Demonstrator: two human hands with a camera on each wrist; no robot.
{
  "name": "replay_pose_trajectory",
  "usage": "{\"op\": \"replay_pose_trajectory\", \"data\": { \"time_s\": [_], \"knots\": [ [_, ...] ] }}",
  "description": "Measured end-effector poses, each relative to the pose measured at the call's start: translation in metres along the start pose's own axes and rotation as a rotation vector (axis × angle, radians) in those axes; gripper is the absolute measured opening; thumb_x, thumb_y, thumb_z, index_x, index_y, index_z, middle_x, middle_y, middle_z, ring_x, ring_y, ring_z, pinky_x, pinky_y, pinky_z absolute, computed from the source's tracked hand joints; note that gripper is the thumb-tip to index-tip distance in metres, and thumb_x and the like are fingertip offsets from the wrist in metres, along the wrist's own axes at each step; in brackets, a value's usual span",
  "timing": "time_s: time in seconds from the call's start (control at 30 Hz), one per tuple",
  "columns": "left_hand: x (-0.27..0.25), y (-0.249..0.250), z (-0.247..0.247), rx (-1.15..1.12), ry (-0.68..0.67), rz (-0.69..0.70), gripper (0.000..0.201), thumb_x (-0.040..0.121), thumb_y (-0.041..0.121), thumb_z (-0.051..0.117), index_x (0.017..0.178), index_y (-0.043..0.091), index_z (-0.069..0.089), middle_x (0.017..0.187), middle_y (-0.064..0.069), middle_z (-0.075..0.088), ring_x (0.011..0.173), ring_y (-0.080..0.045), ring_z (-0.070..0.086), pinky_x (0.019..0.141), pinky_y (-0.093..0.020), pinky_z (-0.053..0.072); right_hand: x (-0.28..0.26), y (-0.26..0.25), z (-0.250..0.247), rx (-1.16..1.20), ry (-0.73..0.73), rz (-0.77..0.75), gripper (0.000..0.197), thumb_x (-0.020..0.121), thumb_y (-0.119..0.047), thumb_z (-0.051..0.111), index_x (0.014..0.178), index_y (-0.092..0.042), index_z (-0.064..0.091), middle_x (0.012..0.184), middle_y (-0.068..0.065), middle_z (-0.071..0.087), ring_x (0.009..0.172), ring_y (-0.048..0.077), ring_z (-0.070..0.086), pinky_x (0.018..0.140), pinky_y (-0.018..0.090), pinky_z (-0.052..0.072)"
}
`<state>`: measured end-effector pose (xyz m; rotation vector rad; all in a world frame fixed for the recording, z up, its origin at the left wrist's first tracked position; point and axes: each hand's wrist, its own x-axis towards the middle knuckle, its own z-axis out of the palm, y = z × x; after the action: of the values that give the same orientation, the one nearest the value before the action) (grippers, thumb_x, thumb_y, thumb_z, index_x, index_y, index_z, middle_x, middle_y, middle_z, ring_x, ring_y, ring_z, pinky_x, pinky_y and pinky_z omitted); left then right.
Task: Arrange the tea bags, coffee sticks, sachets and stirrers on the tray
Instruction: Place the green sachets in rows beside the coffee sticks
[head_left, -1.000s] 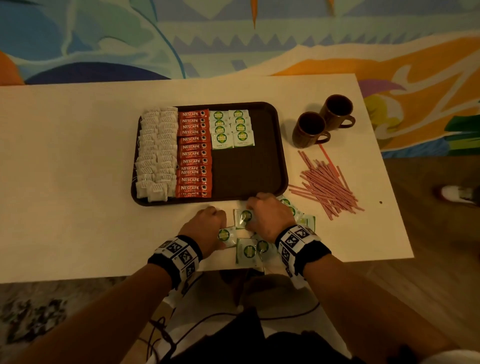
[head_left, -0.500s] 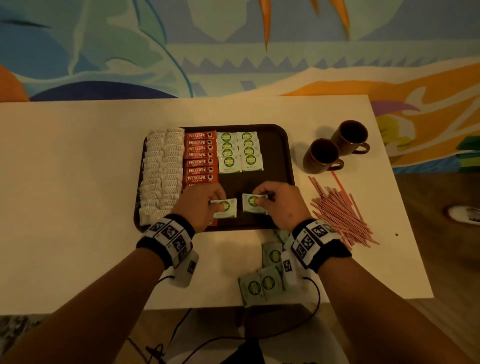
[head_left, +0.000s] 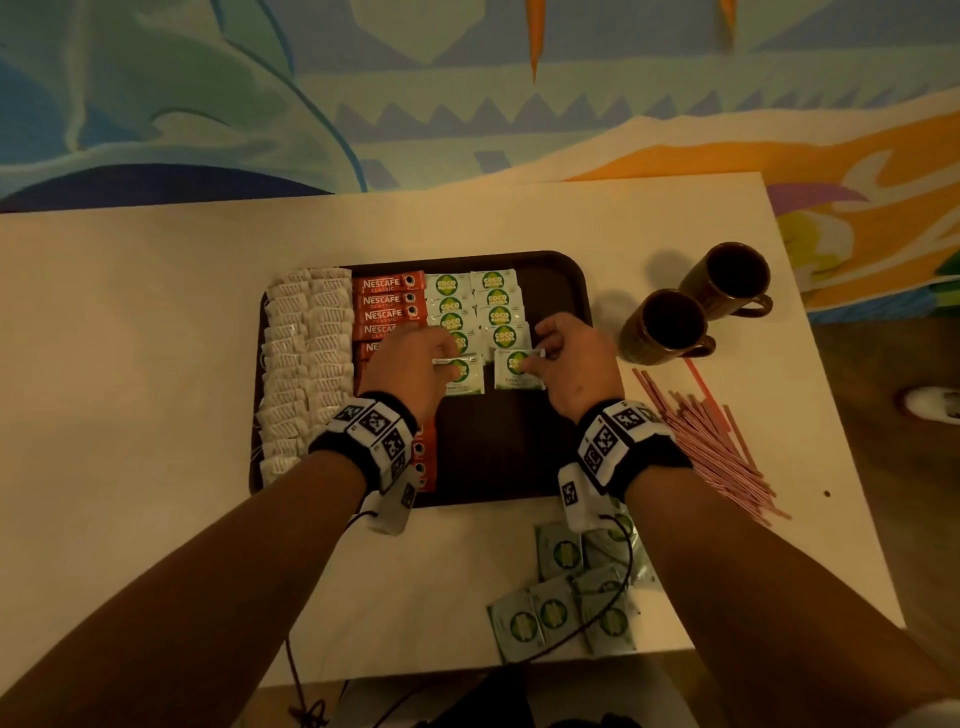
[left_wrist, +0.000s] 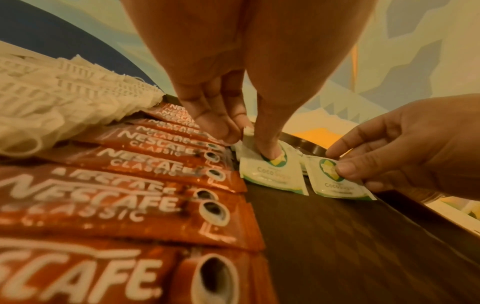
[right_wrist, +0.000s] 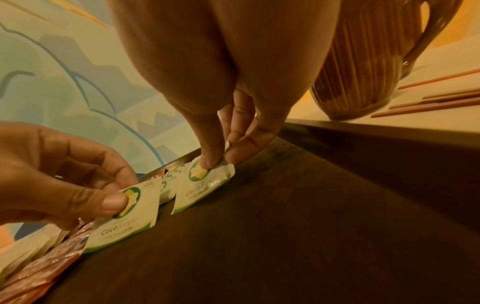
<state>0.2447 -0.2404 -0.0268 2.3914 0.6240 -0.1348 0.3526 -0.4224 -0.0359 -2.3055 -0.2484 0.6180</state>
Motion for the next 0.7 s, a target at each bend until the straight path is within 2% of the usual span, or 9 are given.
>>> {"op": "replay_pose_trajectory", "data": {
  "time_s": [0.23, 0.37, 0.6, 0.7],
  "knots": [
    [0.009, 0.001, 0.004, 0.009, 0.010, 0.020, 0.018, 0.087, 0.016, 0.077, 0.104, 0.015, 0.072, 0.111, -0.004, 0.056, 0.096, -0.020, 0.055, 0.081, -0.026, 0.042, 0.009, -0.004, 0.008, -0.042, 0.032, -0.024, 0.049, 0.079, -0.018, 0.087, 0.122, -0.016, 0.063, 0.098, 0.000, 0.064, 0.090, 0.019, 0.064, 0.085, 0.044, 0.058],
    [0.009, 0.002, 0.005, 0.007, 0.010, 0.006, 0.018, 0.086, 0.016, 0.078, 0.103, 0.015, 0.072, 0.112, -0.006, 0.057, 0.097, -0.022, 0.057, 0.084, -0.030, 0.048, 0.010, -0.004, 0.009, -0.065, 0.043, -0.042, 0.054, 0.079, -0.017, 0.088, 0.125, -0.014, 0.062, 0.103, 0.003, 0.064, 0.094, 0.022, 0.063, 0.087, 0.044, 0.057],
    [0.010, 0.002, 0.004, 0.007, 0.018, -0.005, 0.019, 0.087, 0.013, 0.077, 0.105, 0.012, 0.070, 0.114, -0.006, 0.057, 0.094, -0.022, 0.060, 0.079, -0.029, 0.048, 0.011, -0.002, 0.014, -0.070, 0.062, -0.032, 0.054, 0.077, -0.021, 0.089, 0.124, -0.013, 0.062, 0.106, 0.004, 0.062, 0.095, 0.023, 0.063, 0.088, 0.044, 0.057],
    [0.011, 0.002, 0.005, -0.001, 0.021, -0.017, 0.022, 0.086, 0.013, 0.077, 0.106, 0.011, 0.069, 0.115, -0.006, 0.056, 0.096, -0.023, 0.059, 0.082, -0.032, 0.050, 0.011, -0.002, 0.015, -0.082, 0.068, -0.034, 0.054, 0.078, -0.023, 0.088, 0.124, -0.013, 0.062, 0.108, 0.004, 0.062, 0.096, 0.023, 0.063, 0.089, 0.044, 0.057]
  ]
}}
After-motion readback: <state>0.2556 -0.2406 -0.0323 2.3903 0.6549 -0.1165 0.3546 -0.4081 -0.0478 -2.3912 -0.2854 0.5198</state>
